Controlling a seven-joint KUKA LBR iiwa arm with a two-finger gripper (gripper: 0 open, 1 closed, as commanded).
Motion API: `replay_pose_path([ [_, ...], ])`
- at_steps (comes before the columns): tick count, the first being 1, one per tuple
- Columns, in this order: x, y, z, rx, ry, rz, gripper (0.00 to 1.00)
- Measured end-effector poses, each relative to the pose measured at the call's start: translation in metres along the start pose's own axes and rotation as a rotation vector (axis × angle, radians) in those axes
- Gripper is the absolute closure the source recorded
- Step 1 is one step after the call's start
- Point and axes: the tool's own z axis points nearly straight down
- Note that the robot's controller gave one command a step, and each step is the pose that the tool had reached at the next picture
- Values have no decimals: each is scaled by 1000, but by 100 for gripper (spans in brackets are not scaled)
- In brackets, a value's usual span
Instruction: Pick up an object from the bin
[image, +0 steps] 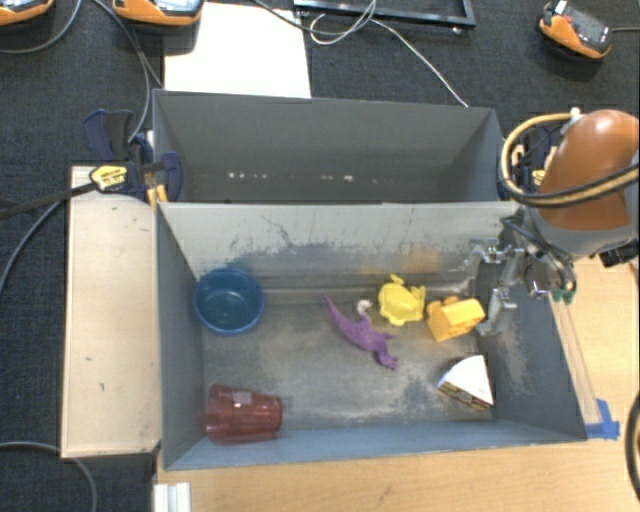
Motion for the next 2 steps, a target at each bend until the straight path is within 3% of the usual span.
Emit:
replay_pose_path([
  [1,0,0,-2,0,-2,-1,0],
  [2,4,21,23,1,-6,-42,0],
])
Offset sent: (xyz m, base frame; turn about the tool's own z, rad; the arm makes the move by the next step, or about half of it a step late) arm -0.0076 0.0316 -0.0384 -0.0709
